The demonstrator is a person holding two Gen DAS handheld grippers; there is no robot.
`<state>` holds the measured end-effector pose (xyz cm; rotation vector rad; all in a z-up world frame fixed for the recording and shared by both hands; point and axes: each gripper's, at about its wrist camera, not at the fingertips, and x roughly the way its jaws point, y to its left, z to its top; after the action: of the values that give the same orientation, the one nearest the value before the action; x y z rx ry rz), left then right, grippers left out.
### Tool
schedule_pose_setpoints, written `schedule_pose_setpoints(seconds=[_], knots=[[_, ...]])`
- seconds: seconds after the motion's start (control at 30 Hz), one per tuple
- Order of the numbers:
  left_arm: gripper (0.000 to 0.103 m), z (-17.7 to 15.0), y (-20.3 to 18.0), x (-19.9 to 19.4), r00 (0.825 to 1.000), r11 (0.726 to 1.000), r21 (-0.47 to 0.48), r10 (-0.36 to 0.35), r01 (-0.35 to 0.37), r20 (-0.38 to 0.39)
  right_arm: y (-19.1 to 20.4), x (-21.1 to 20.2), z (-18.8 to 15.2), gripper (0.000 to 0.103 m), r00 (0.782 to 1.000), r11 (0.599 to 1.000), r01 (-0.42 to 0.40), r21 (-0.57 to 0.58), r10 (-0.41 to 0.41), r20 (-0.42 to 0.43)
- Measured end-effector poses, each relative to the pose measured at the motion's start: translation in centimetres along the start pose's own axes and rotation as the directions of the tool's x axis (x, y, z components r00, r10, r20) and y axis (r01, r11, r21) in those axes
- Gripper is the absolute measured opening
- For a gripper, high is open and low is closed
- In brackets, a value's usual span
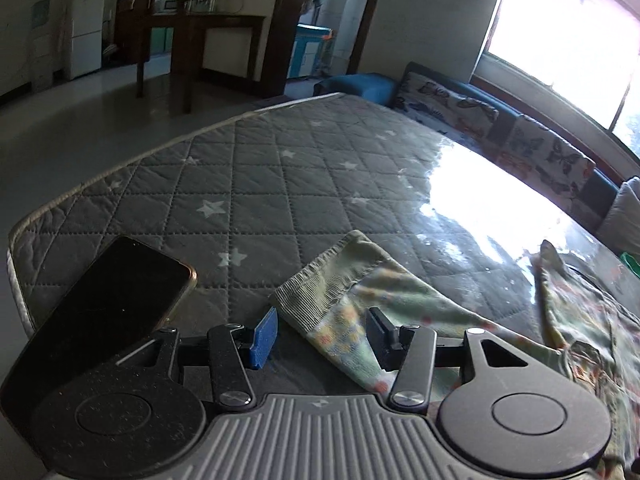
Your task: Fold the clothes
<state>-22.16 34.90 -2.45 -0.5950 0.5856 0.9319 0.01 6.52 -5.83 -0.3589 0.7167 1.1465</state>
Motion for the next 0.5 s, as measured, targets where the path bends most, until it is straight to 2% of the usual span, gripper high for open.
schedule_pose_setpoints(seconds=[0.27, 0.37, 0.43, 0.5], knots=[[0.05, 0.2, 0.3, 0.8, 0.999, 0.997, -0.065, 0.051, -0.05, 0.011, -0.3, -0.5, -0.2, 0.028, 1.0, 1.0, 0.006, 0.022, -0.006, 0.009], [0.037, 0.3, 0.2, 1.0, 0.997, 0.995, -0.06, 0.075, -0.073, 0.02, -0.4, -0.5, -0.4, 0.029, 1.0, 0.999, 0.007, 0.031, -0.007, 0.01], [0.018, 0.4, 0.4, 1.2, 0.996, 0.994, -0.066, 0.088, -0.086, 0.025, -0.5, -0.6, -0.6, 0.029, 1.0, 0.999, 0.008, 0.039, -0.009, 0.013], [0.014, 0.5, 0.8, 1.2, 0.996, 0.994, -0.076, 0.084, -0.081, 0.028, -0.5, -0.8, -0.7, 0.029, 1.0, 0.999, 0.01, 0.044, -0.011, 0.017]])
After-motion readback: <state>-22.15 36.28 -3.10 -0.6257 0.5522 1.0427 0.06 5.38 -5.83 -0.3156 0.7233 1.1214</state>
